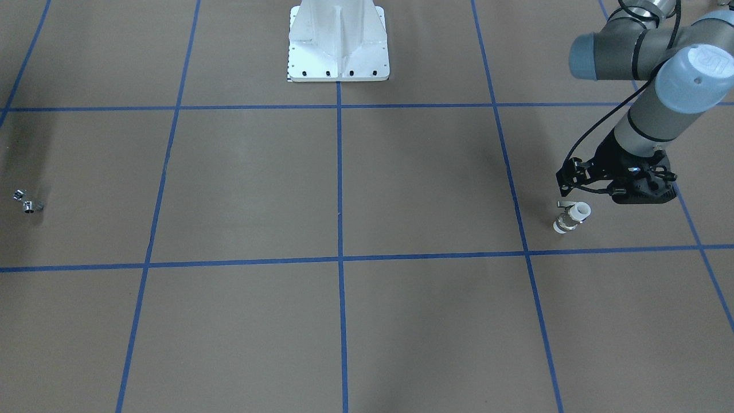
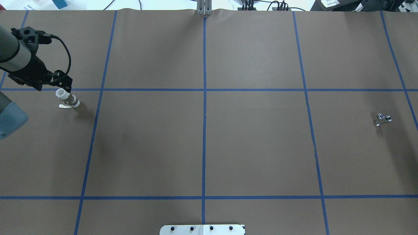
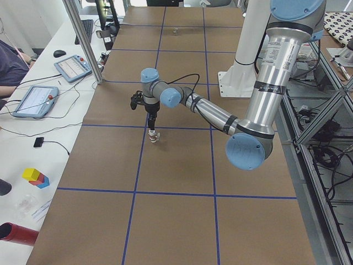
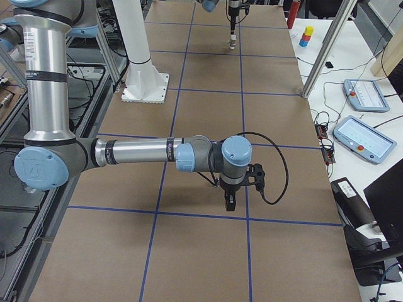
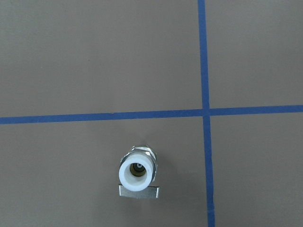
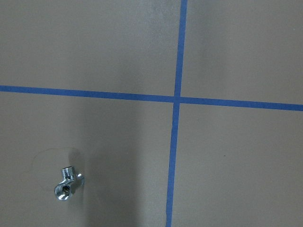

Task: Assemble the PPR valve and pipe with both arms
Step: 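Lower the left gripper onto the upright white-and-chrome valve and grasp it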

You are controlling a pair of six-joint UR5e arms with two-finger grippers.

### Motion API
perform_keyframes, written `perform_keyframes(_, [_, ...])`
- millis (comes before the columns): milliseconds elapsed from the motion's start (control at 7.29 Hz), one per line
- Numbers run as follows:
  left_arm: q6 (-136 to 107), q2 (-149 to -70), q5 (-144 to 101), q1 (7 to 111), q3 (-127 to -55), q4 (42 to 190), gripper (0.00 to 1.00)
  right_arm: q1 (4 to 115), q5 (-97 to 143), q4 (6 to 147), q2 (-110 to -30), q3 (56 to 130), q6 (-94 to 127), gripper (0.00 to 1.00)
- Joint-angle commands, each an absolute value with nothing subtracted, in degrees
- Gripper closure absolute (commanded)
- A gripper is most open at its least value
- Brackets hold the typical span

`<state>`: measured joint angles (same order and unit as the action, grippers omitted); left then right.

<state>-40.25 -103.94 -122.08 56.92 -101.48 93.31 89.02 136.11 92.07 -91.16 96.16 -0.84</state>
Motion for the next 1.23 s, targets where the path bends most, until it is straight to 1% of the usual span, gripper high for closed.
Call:
perform_keyframes(0, [-40.3,-104.2,-121.6,56.5,-98.4,95.9,0.01,88.9,136.3,92.1,-91.1,96.1,-0.8,0.01])
perform_keyframes(411, [-40.3,-104.5,-121.6,56.3,-97.6,95.9,0.01,88.9,136.3,92.2,-91.1,96.1,-0.8,0.01])
perform_keyframes(1097, [-40.5,-105.6,-121.6,55.2,-92.6,100.3,0.02,88.9,136.5,92.2,-91.1,96.1,-0.7,0.01])
